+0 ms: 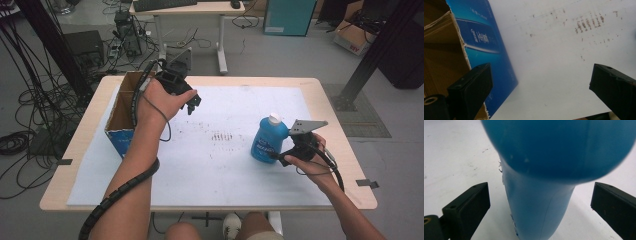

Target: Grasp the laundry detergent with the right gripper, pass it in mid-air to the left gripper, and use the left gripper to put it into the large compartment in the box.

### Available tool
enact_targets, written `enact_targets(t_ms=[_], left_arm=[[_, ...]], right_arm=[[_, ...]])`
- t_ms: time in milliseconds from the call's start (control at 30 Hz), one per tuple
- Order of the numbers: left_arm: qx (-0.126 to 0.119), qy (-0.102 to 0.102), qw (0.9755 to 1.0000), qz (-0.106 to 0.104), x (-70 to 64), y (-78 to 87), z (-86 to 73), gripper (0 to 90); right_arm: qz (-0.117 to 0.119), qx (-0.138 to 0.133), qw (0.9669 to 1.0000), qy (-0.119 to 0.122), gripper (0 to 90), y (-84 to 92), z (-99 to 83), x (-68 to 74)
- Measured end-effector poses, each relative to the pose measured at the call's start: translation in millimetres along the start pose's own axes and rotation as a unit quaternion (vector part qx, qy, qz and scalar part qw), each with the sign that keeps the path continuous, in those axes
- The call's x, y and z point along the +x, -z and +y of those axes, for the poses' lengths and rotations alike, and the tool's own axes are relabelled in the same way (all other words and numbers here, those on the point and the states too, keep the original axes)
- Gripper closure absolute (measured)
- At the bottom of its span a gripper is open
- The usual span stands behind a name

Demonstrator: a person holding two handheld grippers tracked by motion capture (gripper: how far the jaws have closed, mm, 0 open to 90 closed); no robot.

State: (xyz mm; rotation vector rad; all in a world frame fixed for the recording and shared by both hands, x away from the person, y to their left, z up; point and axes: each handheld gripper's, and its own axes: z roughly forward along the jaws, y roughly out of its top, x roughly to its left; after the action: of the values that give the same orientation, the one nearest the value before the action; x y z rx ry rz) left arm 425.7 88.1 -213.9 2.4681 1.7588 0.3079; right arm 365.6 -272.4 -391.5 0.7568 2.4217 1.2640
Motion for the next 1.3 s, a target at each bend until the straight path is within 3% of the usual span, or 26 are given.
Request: enact_targets(t_ms=[700,1300], left_arm=[[-0.001,0.0,1.0,0.004,2.5,-0.1,-1.1,5.1],[-0.001,0.001,1.0,0.003,2.8,1.4,-1.4,5.1]], right_arm=[[0.002,-0.029,0.9995,-0.013,1.7,-5.8,0.2,1.8],[0.005,-0.035,0.9993,-0.01,1.6,-7.5,0.9,3.0]])
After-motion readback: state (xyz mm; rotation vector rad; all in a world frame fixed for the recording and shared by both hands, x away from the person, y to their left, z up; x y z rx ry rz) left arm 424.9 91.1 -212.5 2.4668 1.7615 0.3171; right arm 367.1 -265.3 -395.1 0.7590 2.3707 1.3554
